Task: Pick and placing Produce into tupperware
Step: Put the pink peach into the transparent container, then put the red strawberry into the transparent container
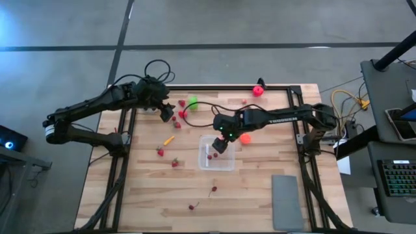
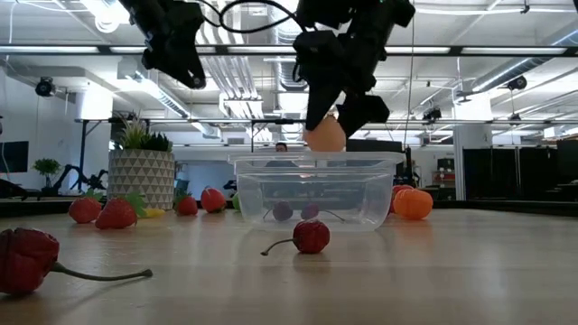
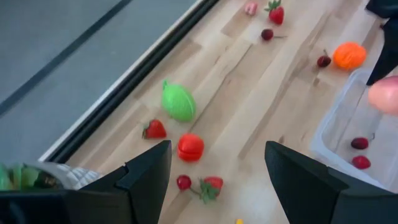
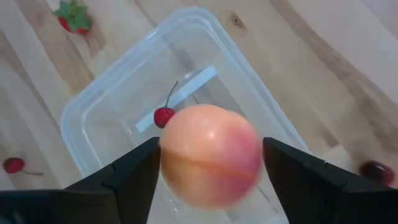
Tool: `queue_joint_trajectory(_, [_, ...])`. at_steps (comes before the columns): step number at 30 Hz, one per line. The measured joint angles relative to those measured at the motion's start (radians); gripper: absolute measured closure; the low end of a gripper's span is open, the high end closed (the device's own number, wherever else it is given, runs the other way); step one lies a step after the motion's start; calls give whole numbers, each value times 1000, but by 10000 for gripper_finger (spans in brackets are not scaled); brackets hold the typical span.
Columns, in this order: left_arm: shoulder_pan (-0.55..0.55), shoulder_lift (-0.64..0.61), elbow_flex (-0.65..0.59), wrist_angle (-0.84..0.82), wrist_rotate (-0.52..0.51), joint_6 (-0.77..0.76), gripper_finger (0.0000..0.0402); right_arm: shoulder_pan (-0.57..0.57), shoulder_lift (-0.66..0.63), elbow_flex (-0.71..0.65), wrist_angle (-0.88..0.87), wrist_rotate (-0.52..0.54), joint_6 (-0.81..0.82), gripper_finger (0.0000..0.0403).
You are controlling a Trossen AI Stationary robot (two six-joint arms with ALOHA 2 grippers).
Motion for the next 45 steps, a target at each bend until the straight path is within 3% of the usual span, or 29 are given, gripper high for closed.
queue_joint_trajectory(10, [0,-3,-4,-36,8,-20,157,13,2,48,-70,41,-1,64])
queue_joint_trajectory(15, [-12,-4,-59,-54,124,-7,157,11,-39,59,-98,69,-28,53])
queue_joint_trajectory(19, [-49,-7,-143,-56,110,2,157,11,-111,60,-76,135,-50,55])
queue_joint_trajectory(27, [-131,-31,-277,-84,25,-575,157,2,-271,60,-107,359,-37,52])
queue_joint_trajectory(31, [-232,-42,-329,-89,-43,-829,168,-5,-339,60,-162,391,-36,51])
queue_joint_trajectory(38, [-419,5,-384,-158,-51,-1128,206,-4,-419,60,-301,402,5,49])
queue_joint_trajectory(45, [-568,86,-384,-150,-53,-1335,199,-4,-447,59,-371,459,-10,49])
